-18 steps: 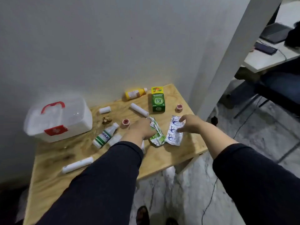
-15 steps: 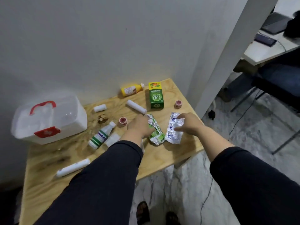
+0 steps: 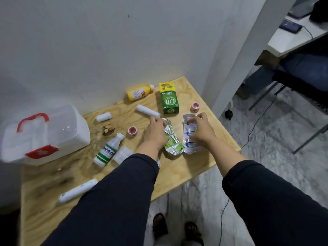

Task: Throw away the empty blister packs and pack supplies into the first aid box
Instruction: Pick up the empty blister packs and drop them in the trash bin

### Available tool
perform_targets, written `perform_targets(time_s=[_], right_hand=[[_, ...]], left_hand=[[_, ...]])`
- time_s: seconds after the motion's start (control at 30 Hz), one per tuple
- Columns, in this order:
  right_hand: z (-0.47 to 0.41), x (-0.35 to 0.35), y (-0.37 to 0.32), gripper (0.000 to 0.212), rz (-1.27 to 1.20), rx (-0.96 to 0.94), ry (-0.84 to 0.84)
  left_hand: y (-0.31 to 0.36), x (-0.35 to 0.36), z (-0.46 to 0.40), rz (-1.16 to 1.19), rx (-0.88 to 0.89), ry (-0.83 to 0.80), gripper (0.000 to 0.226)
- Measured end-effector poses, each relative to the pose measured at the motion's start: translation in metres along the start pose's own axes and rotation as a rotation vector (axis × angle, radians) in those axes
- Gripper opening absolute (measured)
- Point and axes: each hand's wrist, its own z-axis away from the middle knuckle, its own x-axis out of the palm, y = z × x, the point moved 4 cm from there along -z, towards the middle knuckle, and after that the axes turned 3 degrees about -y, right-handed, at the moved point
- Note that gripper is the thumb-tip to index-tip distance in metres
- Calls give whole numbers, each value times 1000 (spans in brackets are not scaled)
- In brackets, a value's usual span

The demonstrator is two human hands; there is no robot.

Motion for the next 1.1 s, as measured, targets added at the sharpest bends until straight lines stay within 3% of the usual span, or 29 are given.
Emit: perform_targets(time_s=[0.2, 0.53, 0.97, 1.1], right_hand=[[7, -32, -7, 51, -158, 47, 8], [51, -54, -90, 49, -206, -155, -149], [197, 70, -270, 49, 64, -648, -471], [240, 133, -315, 48, 158, -758, -550]], left_hand=[[9, -15, 8, 237, 59, 47, 48], [-14, -74, 86, 403, -36, 312, 51], [-203, -112, 308, 399, -533, 679, 52], [-265, -106, 360, 401, -635, 696, 51]])
